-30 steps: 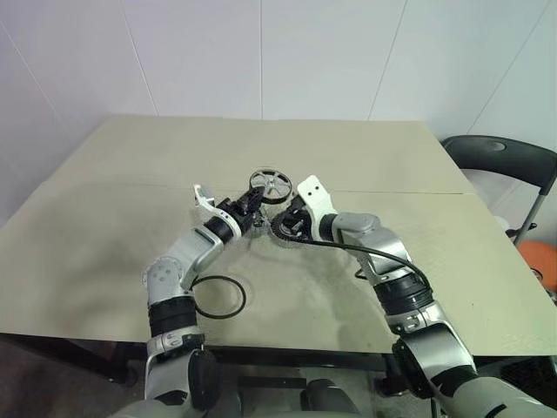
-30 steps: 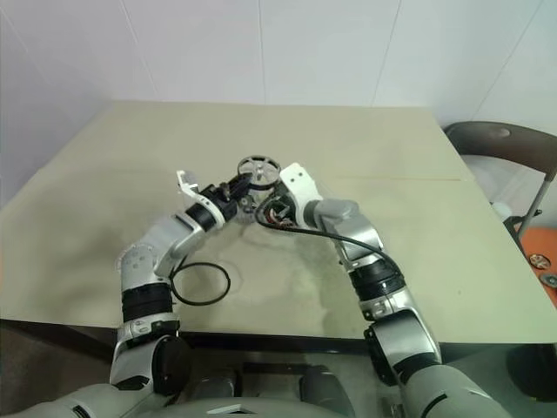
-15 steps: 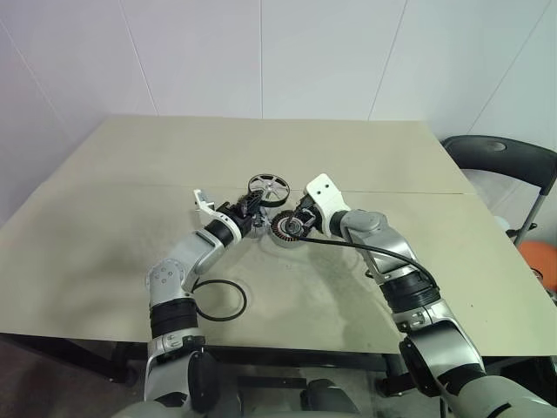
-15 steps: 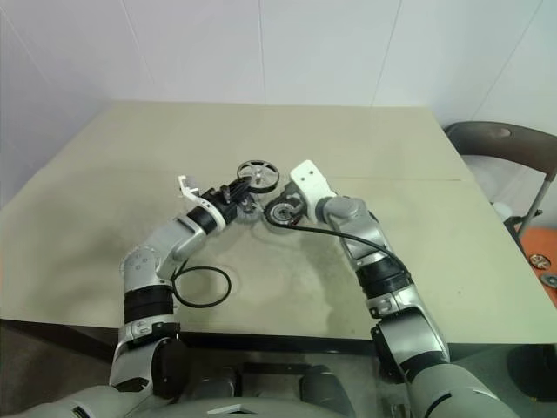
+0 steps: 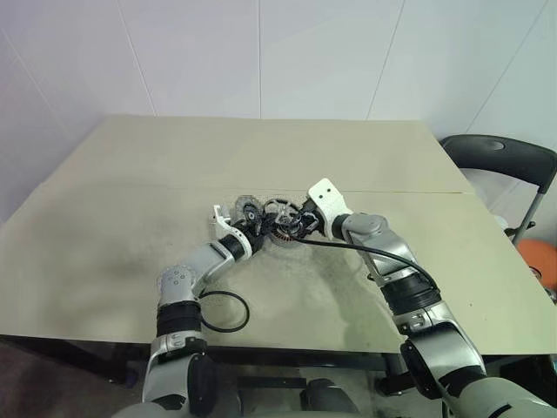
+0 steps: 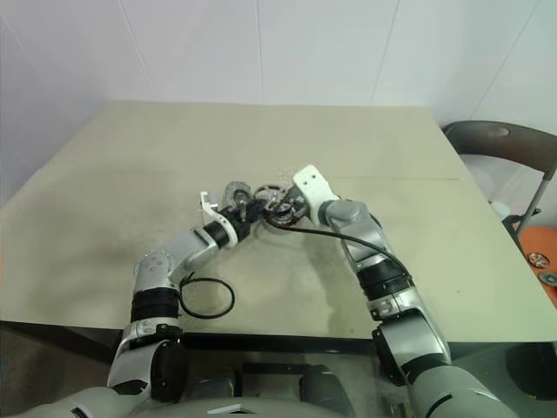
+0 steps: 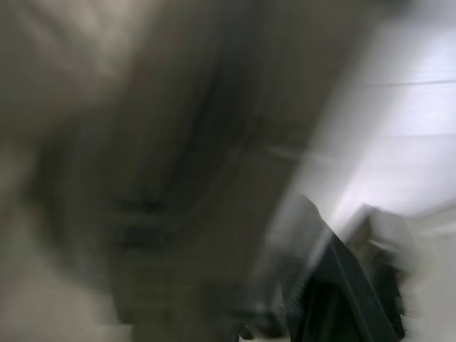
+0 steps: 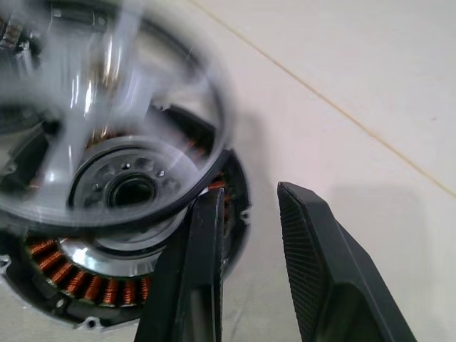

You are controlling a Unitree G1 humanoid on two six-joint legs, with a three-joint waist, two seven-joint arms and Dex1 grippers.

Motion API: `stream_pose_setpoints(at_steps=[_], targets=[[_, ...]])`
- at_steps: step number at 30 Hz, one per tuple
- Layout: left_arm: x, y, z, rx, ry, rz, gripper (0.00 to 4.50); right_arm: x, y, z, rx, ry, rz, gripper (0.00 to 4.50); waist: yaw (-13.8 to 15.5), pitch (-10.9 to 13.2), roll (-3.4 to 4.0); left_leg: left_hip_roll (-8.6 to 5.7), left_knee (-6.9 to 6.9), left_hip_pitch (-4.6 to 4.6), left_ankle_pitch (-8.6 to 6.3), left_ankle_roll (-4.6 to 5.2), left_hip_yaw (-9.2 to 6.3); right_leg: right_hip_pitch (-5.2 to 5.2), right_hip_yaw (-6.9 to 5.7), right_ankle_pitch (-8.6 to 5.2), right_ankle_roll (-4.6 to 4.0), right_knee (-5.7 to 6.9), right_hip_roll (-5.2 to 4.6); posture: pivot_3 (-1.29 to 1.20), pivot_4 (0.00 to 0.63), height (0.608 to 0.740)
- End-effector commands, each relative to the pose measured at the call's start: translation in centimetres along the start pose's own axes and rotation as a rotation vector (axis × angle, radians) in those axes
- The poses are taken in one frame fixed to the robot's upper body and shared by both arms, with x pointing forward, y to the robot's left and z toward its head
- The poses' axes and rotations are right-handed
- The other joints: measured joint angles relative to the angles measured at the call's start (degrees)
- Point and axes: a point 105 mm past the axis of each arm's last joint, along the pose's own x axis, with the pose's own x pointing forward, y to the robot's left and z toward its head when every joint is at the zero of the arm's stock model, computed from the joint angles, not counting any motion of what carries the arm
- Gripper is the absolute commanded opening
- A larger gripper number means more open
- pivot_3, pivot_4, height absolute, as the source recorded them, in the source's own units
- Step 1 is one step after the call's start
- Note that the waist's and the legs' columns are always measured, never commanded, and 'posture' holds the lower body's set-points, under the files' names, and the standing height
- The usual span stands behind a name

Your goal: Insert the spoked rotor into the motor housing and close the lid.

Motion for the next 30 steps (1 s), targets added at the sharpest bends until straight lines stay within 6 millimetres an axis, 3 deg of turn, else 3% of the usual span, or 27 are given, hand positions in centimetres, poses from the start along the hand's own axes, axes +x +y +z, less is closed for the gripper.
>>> stream_pose_setpoints(at_steps=[1, 15, 30], targets=[[0.4, 0.4, -0.9, 0.008, 0.039, 0.011, 0.42, -0.7, -0.9, 2.0, -0.024, -0.071, -0.033, 1.26, 0.0, 0.0, 0.00, 0.00, 0.00, 0.00, 0.00, 0.00, 0.00, 0.01, 0.00, 0.00, 0.00, -0.02, 0.00, 0.00, 0.000, 0.740], [1.1, 0.1, -2.1, -0.021, 0.110, -0.049, 0.42, -0.6, -1.0, 1.6, -0.022, -0.061, -0.045, 1.26, -0.1, 0.0, 0.03, 0.00, -0.04, 0.05, 0.00, 0.00, 0.00, 0.03, 0.00, 0.00, 0.00, -0.02, 0.00, 0.00, 0.000, 0.740], [1.7, 2.1, -2.8, -0.028, 0.130, 0.025, 0.42, -1.1, -1.5, 1.7, -0.026, -0.066, -0.067, 1.26, 0.1, 0.0, 0.04, 0.00, -0.02, 0.32, 0.00, 0.00, 0.00, 0.31, 0.00, -0.02, 0.00, -0.06, -0.01, 0.00, 0.000, 0.740]])
